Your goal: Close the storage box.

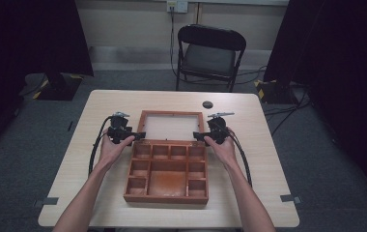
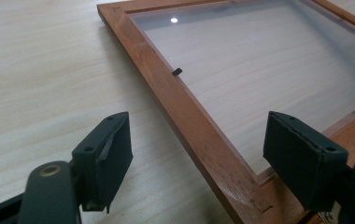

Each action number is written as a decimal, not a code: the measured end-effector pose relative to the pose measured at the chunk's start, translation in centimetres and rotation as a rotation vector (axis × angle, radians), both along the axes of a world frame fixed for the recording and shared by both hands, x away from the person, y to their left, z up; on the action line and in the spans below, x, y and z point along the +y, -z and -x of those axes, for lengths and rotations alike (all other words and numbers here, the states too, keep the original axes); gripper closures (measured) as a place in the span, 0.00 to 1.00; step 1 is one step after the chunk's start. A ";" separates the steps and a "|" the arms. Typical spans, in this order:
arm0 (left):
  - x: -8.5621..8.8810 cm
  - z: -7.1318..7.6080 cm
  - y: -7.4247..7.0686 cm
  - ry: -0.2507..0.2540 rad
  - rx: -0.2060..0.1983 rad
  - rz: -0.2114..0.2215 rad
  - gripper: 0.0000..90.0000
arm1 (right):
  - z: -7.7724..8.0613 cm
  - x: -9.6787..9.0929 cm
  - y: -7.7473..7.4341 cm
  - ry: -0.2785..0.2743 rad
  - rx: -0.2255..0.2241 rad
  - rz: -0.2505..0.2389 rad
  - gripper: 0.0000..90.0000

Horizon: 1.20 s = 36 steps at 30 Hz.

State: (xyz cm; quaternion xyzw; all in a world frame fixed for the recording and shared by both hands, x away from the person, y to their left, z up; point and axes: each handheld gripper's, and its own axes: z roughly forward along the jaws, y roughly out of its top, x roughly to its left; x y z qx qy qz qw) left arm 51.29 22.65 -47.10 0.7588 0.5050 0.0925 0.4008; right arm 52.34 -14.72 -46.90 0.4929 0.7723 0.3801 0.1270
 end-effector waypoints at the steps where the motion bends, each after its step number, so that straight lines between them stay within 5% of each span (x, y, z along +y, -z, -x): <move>1: -0.1 -0.1 0.1 -0.003 -0.004 0.003 0.23 | -0.1 0.1 0.2 -0.006 0.016 -0.029 0.15; 5: -0.5 -0.1 -0.1 0.007 -0.010 -0.018 0.24 | -0.3 0.2 0.4 -0.013 0.044 -0.071 0.15; 11: -0.8 -0.7 0.0 0.032 0.025 0.018 0.26 | -1.1 0.2 1.3 -0.021 0.110 -0.175 0.14; 17: -1.1 -1.0 0.1 0.049 0.041 0.036 0.27 | -1.6 0.9 1.3 -0.023 0.134 -0.167 0.12; 24: -1.1 -1.2 0.4 0.033 0.045 0.038 0.21 | -2.0 0.7 1.8 -0.026 0.163 -0.222 0.14; 32: -0.9 -1.5 0.3 0.049 0.069 0.039 0.22 | -2.1 0.4 1.6 -0.037 0.164 -0.232 0.19; 36: -0.8 -1.8 0.7 0.032 0.083 0.074 0.19 | -2.1 0.0 1.7 -0.040 0.161 -0.250 0.22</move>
